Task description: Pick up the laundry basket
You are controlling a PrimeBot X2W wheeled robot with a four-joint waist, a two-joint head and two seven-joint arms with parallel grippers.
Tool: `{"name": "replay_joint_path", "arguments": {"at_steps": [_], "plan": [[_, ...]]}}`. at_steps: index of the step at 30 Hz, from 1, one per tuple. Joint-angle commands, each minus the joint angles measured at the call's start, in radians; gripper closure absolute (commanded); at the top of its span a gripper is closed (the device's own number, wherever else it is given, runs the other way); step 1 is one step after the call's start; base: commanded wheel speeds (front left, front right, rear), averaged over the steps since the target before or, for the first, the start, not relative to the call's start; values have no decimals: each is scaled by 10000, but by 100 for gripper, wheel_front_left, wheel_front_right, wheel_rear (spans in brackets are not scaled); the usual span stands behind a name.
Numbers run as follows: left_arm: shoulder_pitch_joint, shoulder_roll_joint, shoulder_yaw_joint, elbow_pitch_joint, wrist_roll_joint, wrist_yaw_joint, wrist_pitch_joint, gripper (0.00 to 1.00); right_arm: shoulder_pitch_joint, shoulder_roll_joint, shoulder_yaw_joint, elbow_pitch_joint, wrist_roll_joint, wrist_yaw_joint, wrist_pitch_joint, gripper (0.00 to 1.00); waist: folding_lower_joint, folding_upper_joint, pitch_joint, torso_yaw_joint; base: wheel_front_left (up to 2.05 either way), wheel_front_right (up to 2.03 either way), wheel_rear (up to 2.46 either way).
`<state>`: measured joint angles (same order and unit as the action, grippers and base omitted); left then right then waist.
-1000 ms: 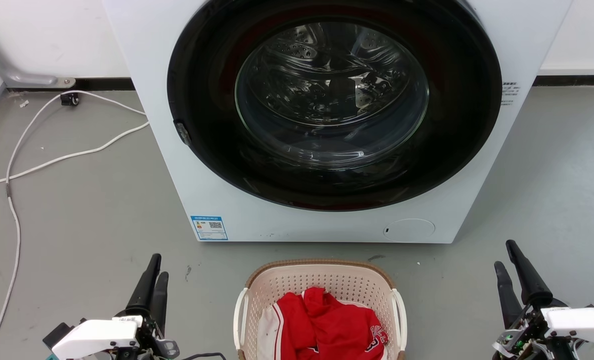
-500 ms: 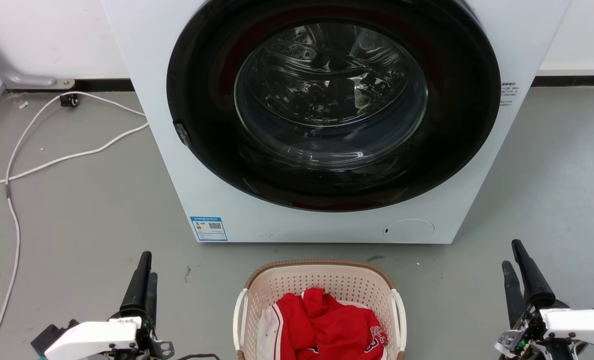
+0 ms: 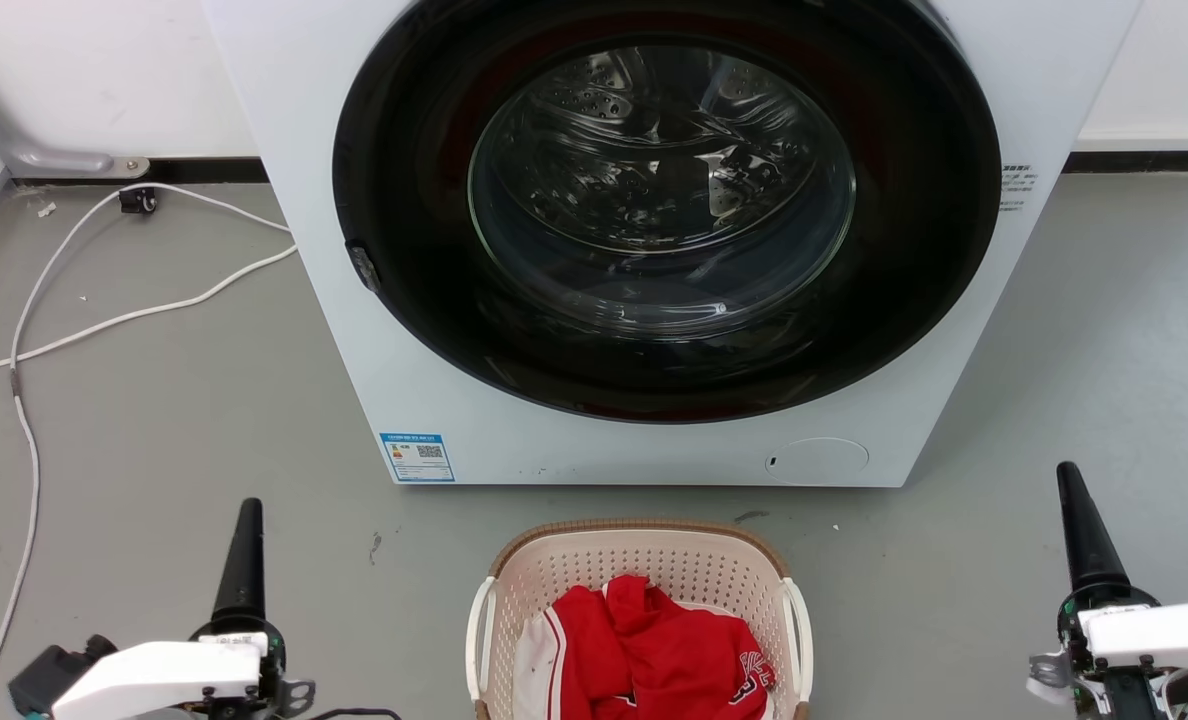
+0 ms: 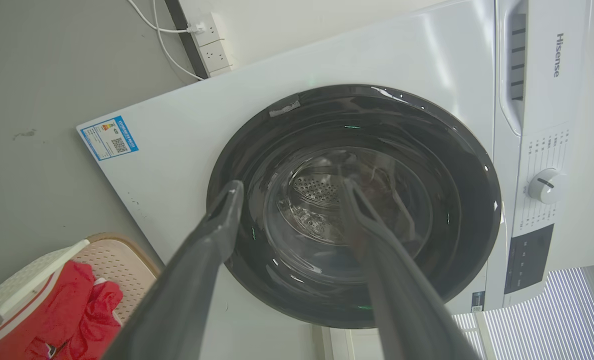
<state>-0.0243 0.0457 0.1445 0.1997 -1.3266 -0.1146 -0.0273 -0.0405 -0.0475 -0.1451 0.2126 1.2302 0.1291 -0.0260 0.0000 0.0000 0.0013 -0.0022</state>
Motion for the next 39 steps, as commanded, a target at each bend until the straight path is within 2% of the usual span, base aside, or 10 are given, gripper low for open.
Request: {"name": "replay_joint_path", "arguments": {"at_steps": [1, 15, 23, 28, 39], "plan": [[-50, 39, 140, -302, 333, -3, -101, 0, -201, -34, -20, -342, -583, 17, -97, 0, 0, 0, 5, -2, 0, 0, 0], [231, 45, -46, -1575, 3454, 131, -589, 0, 10, -36, 501, -2069, -4757, 19, -582, 0, 0, 0, 37, -5, 0, 0, 0], [400, 45, -397, -2354, 5464, 179, -835, 0, 126, -37, 716, -2515, -6173, 20, -834, 0, 0, 0, 55, 4, 0, 0, 0], [469, 46, -734, -2786, 6879, 379, -981, 0, 242, -38, 856, -2685, -7043, 21, -983, 0, 0, 0, 55, -5, 0, 0, 0], [602, 187, -1385, -3123, 8635, 445, -1254, 0, 418, -40, 1017, -2686, -8557, 21, -1261, 0, 0, 0, 98, -62, 0, 0, 0]]}}
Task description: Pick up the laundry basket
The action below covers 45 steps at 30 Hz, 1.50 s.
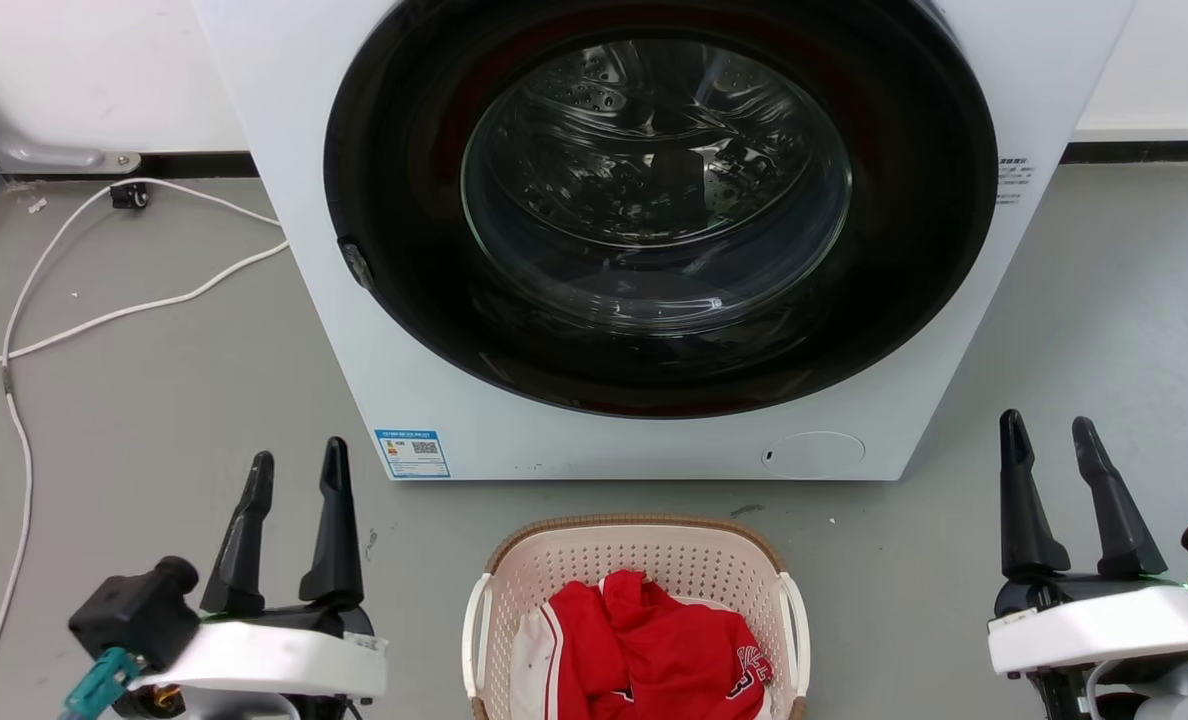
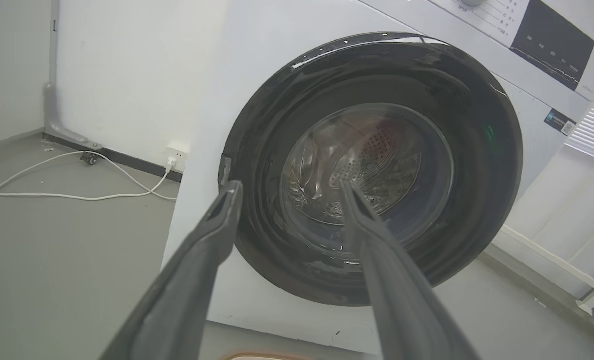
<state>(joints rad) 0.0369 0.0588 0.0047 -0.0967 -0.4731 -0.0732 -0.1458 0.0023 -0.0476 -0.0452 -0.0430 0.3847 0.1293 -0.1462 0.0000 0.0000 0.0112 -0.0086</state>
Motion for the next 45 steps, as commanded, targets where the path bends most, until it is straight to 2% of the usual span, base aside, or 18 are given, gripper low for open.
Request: {"name": "replay_joint_path", "arguments": {"at_steps": [1, 13, 24, 30, 35, 45], "plan": [[1, 114, -80, -165, 276, 60, -100, 0, 17, -38, 25, -110, -256, 19, -78, 0, 0, 0, 3, -4, 0, 0, 0], [91, 670, -1130, -38, 1557, 614, -387, 0, 174, -40, -90, 282, -1756, 20, -378, 0, 0, 0, 28, -47, 0, 0, 0], [187, 853, -1662, 267, 2289, 502, -630, 0, 282, -39, -32, 498, -2350, 20, -617, 0, 0, 0, 45, -62, 0, 0, 0], [253, 850, -1726, 414, 2850, 748, -755, 0, 313, -40, -33, 611, -2998, 21, -758, 0, 0, 0, 37, -70, 0, 0, 0], [330, 765, -1743, 402, 2906, 564, -856, 0, 356, -40, 24, 643, -3386, 12, -843, 0, 0, 0, 24, -67, 0, 0, 0], [568, 256, -981, 244, 2966, -142, -1046, 0, 433, -40, 51, 633, -3548, 13, -1033, 0, 0, 0, 63, -88, 0, 0, 0]]}}
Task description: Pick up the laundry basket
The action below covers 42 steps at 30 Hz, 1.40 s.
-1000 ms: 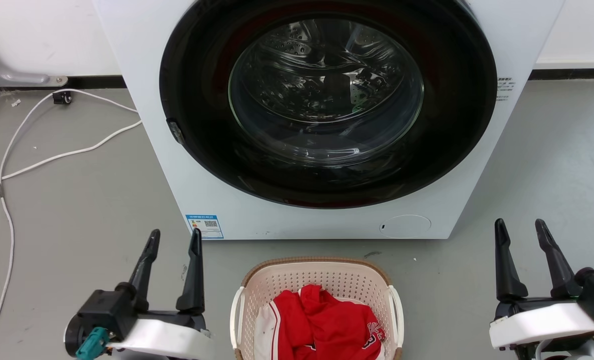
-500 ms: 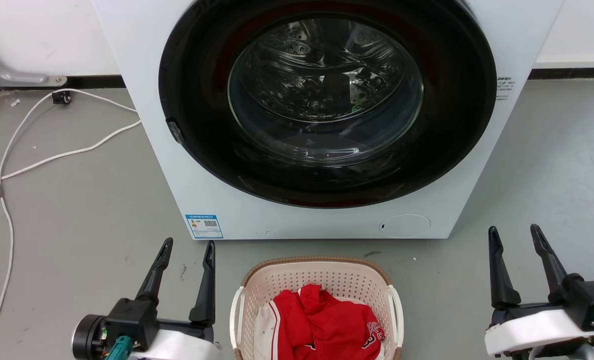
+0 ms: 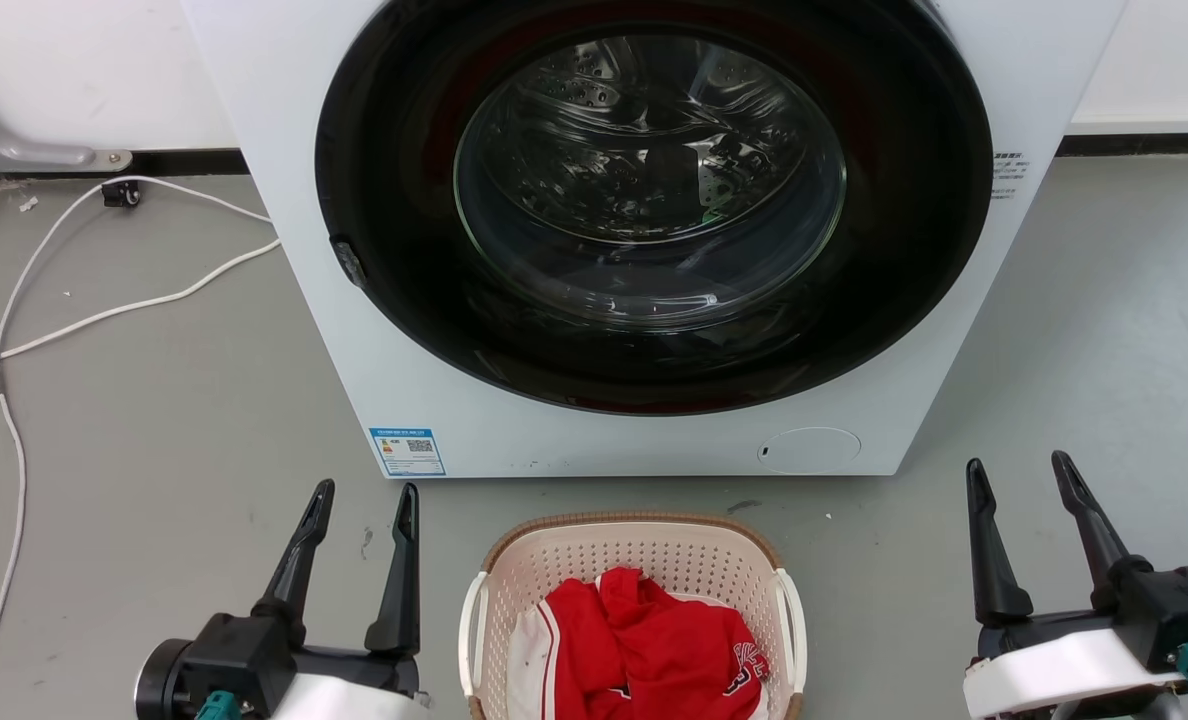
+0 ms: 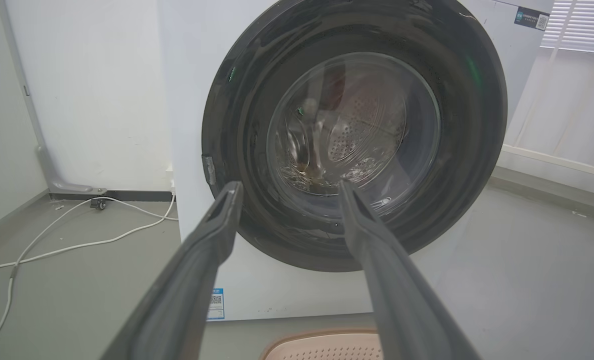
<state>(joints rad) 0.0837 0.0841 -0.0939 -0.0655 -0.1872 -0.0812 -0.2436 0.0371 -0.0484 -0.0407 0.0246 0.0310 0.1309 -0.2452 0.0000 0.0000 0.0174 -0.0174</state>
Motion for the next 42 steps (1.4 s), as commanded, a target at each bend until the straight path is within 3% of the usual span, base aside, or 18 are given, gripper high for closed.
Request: {"name": "replay_joint_path", "arguments": {"at_steps": [1, 10, 42], "plan": [[138, -39, 52, -42, 165, -112, -77, 0, 102, -32, 4, -6, 29, -3, -59, 0, 0, 0, 2, -4, 0, 0, 0], [197, -152, 71, 282, 1154, -399, -244, 0, 98, -32, -67, 282, -188, -3, -225, 0, 0, 0, -14, -24, 0, 0, 0], [113, -283, 215, 823, 1053, -497, -221, 0, -106, -30, -85, 626, 186, -3, -205, 0, 0, 0, 150, -10, 0, 0, 0]]}}
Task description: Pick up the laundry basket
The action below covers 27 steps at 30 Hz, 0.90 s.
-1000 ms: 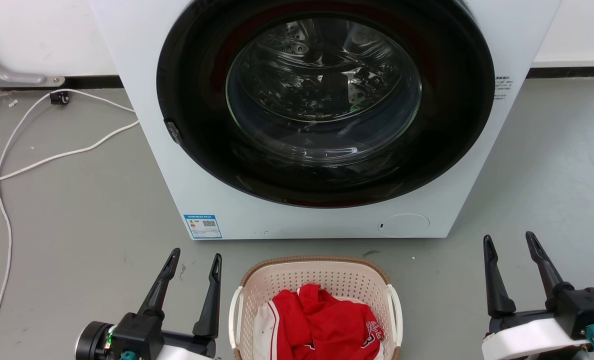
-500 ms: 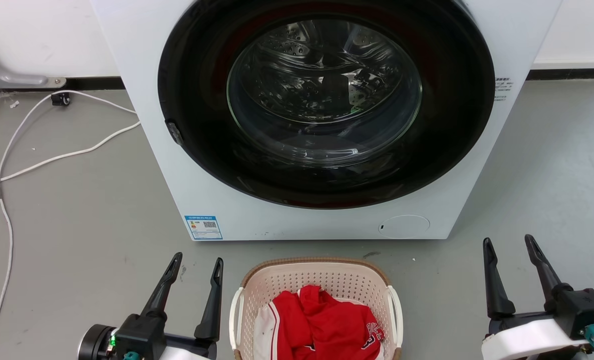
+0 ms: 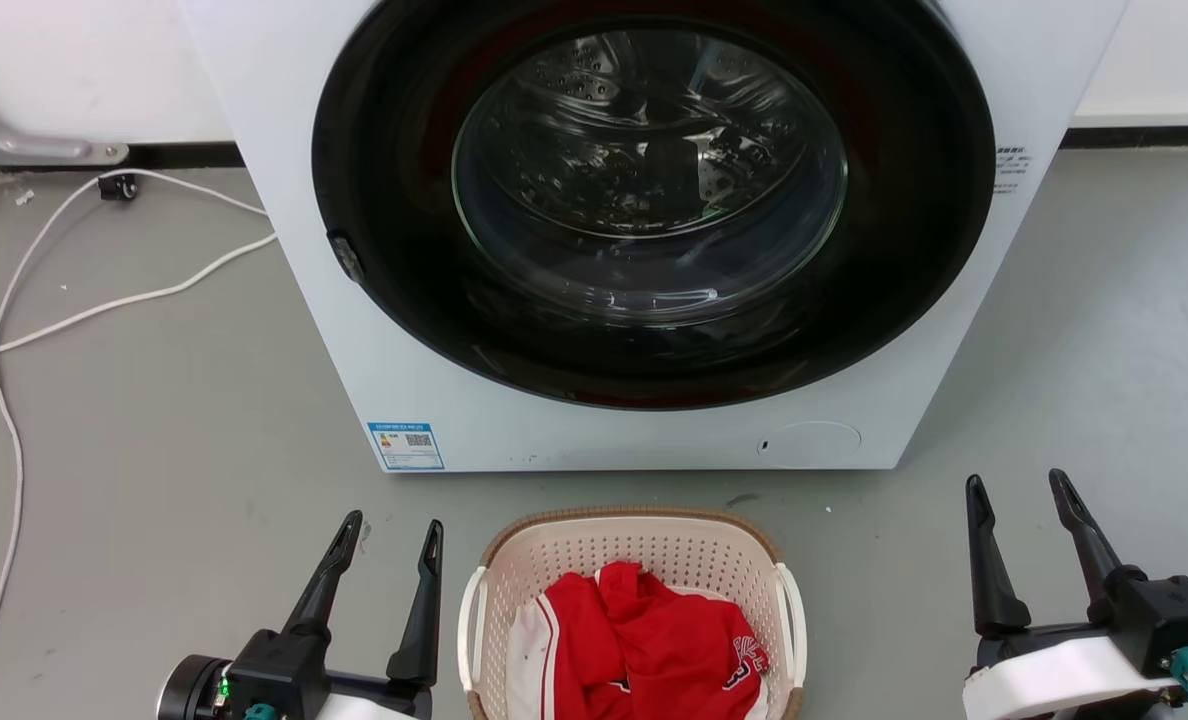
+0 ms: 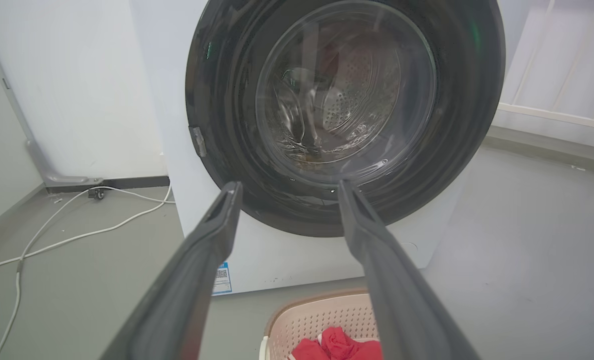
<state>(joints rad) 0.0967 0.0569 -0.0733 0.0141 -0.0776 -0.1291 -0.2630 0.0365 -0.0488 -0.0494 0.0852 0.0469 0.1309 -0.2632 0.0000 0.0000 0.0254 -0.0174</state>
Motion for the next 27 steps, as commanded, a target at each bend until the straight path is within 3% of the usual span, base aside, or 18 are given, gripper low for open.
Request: {"name": "replay_joint_path", "arguments": {"at_steps": [1, 7, 15, 27], "plan": [[-51, -13, 10, 49, -41, -18, -28, 0, -125, -26, -4, 25, 26, -3, -25, 0, 0, 0, 135, -16, 0, 0, 0], [-276, -18, 72, 228, -81, -20, -28, 0, -319, -26, -34, 38, -33, -3, -25, 0, 0, 0, 723, -74, 0, 0, 0], [-1581, 203, -44, 1378, -368, -19, -28, 0, -1315, -23, 12, 915, 1, -3, 526, 0, 0, 0, 2531, -84, 0, 0, 0], [-5044, 947, -980, 6161, -795, -20, -26, 0, -3868, -17, 453, 3555, -409, -3, 1823, 0, 0, 0, 5082, -3, 0, 0, 0]]}}
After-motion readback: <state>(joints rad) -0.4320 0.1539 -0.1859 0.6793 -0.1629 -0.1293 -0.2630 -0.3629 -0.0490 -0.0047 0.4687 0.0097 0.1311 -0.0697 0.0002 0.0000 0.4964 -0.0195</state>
